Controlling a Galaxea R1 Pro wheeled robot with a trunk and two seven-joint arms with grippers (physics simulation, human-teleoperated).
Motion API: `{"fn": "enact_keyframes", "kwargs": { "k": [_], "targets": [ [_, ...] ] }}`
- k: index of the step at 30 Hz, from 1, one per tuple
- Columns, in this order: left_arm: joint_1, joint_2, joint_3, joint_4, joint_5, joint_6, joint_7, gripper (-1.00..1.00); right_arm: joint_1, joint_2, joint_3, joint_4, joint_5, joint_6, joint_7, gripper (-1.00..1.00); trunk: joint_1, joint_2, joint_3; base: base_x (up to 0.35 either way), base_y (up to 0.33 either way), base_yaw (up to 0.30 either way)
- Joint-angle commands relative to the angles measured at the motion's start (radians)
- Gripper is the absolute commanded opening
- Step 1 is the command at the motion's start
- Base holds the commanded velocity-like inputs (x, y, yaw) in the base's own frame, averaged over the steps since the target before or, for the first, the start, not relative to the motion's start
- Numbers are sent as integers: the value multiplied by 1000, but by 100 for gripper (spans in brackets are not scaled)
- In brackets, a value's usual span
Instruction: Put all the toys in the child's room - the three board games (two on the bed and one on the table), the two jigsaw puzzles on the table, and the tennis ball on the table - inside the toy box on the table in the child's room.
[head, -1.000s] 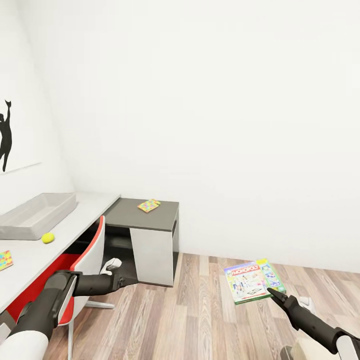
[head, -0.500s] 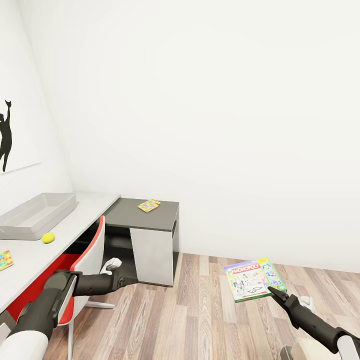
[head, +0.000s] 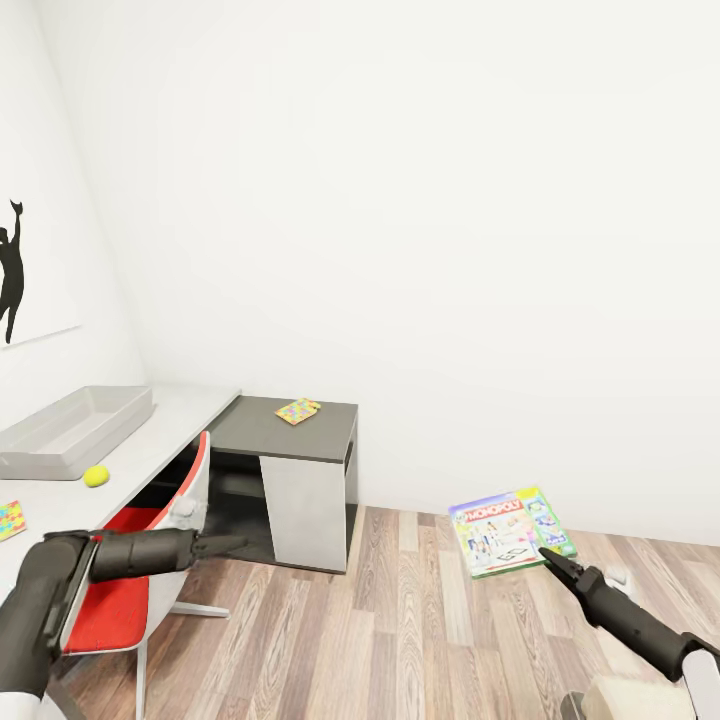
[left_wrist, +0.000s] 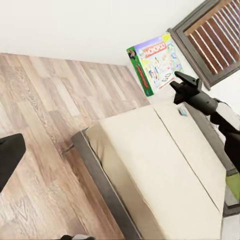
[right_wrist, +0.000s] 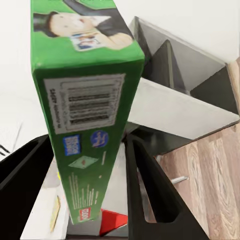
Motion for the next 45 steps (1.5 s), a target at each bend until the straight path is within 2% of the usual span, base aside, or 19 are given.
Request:
{"fn": "enact_keyframes", "kwargs": {
  "k": [1, 5, 8, 10, 12, 15, 18, 20, 28, 42, 45],
  "targets": [
    [7, 10, 23, -13, -7, 16, -9, 100, -1, 2, 0, -35, 12, 11, 23, -100, 0, -1, -1, 0, 0, 0],
    [23, 39, 119, -37, 35, 24, -9, 100, -2, 11, 1, -126, 12, 57, 66, -100, 0, -1, -1, 0, 0, 0],
    [35, 62, 155, -40, 77, 29, -9, 100, -2, 13, 4, -144, 13, 68, 72, -100, 0, -1, -1, 0, 0, 0],
    [39, 79, 166, -41, 94, 35, -9, 100, -2, 14, 10, -150, 13, 77, 73, -100, 0, -1, -1, 0, 0, 0],
    [42, 105, 172, -38, 105, 40, -9, 100, -2, 17, 47, -154, 16, 104, 69, -100, 0, -1, -1, 0, 0, 0],
    [43, 125, 196, -34, 118, 41, -9, 100, -15, 18, 140, -168, 18, 131, 66, -100, 0, -1, -1, 0, 0, 0],
    [44, 130, 229, -33, 122, 44, -9, 100, -35, 19, 181, -214, 13, 143, 65, -100, 0, -1, -1, 0, 0, 0],
    [43, 131, 246, -31, 122, 51, -9, 100, -45, 21, 194, -237, 11, 152, 65, -100, 0, -1, -1, 0, 0, 0],
    [35, 126, 258, -28, 123, 86, -9, 100, -68, 23, 202, -314, -12, 183, 67, -100, 0, -1, -1, 0, 0, 0],
    [34, 121, 261, -31, 123, 88, -9, 100, -67, 25, 205, -340, -15, 191, 71, -100, 0, -1, -1, 1, -6, 0],
    [34, 121, 262, -32, 121, 85, -9, 100, -67, 38, 206, -341, -15, 190, 71, -100, 0, -1, -1, 68, -184, 0]
  ]
}}
